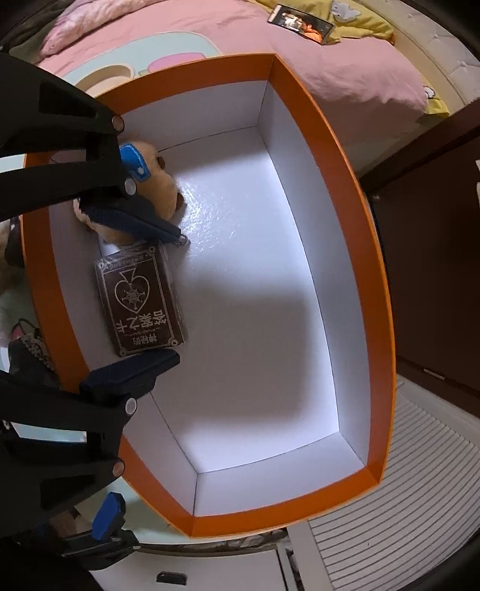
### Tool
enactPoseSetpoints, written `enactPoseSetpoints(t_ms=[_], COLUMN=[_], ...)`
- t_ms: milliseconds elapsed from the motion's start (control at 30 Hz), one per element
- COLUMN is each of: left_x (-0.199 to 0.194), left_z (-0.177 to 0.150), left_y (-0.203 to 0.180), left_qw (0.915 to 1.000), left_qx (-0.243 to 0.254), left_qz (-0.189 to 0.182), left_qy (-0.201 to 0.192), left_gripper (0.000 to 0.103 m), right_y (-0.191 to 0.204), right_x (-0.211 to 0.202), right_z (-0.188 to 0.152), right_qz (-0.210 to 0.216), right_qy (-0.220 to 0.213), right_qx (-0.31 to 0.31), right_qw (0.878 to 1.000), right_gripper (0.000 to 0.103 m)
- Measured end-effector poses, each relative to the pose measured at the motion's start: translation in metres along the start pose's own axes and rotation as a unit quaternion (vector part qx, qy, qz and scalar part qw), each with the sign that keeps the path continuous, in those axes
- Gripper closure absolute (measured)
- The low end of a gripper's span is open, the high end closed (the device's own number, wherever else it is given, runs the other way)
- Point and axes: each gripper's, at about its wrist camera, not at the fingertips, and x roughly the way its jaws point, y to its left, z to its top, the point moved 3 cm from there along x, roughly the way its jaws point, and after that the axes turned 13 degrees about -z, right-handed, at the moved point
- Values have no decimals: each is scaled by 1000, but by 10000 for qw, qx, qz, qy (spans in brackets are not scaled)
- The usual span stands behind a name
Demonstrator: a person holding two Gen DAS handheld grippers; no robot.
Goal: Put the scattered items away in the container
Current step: 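Grasp the brown card box in the box with the left tool, lift out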
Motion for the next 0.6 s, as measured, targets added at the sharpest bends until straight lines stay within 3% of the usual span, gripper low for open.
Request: enactPoseSetpoints(t_ms=[100,300,467,600], left_x=[-6,-61,-108,-102], left_z=[-3,-14,-57,-104], left_y=[1,-5,-5,5], left_qw=[9998,9918,9758,9734], left_qx=[49,251,809,726], left_qz=[-82,-585,-834,-1016], left_qy=[-174,-1107,-1851,-1922], left_gripper=[44,44,44,44], right_y=[0,2,6,7], right_x=[1,1,1,2], right_z=[0,0,0,1], right_qz=[-57,-131,-134,-98], right_qy=[39,97,124,128], right_qx=[-42,-104,-120,-118], right_qw=[10000,9998,9998,9998], right_gripper=[27,27,28,27])
